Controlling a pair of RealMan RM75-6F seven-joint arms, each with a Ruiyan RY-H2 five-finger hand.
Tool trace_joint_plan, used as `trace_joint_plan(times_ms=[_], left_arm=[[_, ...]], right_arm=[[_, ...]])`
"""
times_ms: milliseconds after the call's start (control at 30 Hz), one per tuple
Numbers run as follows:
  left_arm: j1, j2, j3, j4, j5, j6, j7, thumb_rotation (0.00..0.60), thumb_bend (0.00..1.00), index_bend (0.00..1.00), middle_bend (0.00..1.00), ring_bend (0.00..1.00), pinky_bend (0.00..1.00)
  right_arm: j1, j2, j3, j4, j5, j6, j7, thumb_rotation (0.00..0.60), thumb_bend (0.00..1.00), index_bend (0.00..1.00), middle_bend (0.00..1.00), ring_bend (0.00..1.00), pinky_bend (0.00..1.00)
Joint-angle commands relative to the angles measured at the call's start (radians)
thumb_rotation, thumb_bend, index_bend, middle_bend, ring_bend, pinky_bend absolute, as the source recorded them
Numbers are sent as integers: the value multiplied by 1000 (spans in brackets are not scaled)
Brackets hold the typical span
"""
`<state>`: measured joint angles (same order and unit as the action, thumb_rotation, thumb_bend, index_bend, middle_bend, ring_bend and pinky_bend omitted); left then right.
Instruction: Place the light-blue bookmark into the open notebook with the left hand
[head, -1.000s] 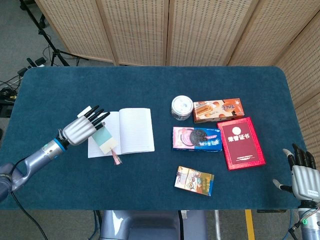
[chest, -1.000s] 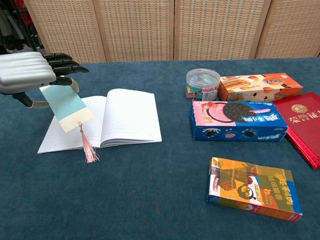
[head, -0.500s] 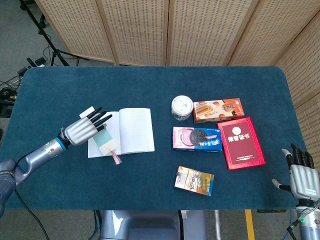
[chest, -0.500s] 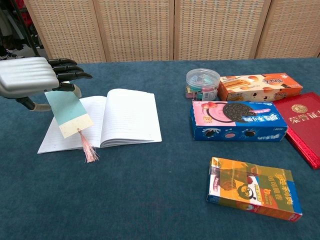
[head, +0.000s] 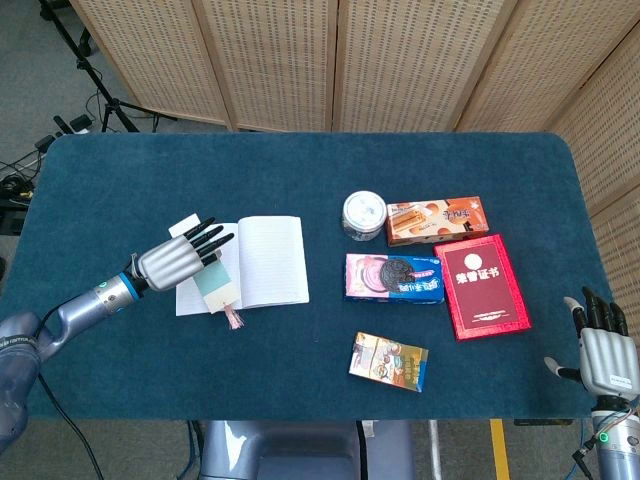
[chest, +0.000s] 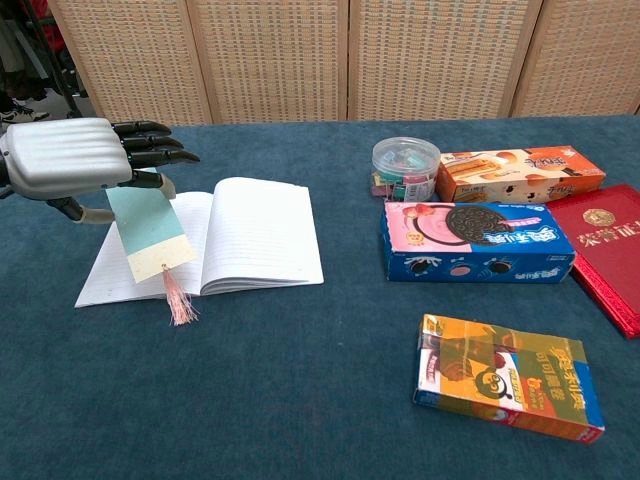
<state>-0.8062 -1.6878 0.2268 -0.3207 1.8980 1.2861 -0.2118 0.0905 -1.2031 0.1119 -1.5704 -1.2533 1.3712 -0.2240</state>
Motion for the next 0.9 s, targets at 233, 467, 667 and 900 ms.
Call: trace_joint_plan(times_ms=[233,467,667,900], left_arm=[[-11,-19,19,56,6,11,-7,600,288,385,0,0,0],[-17,-31,35,86,9,6,-14,600,288,385,0,0,0],[-20,-41,45,104,12,12,-27,600,288,385,0,0,0],[-25,-54,59,131,16,12,-38,600,288,385,0,0,0]], right_arm=[[4,-6,3,7,11,-6,-7,600,105,122,0,0,0],[8,-12,6,13,20,-10,-14,600,105,122,0,0,0],[10,-15,6,16,24,-10,-18,600,105,122,0,0,0],[13,-21,9,24,31,-13,-23,600,105,122,0,0,0]])
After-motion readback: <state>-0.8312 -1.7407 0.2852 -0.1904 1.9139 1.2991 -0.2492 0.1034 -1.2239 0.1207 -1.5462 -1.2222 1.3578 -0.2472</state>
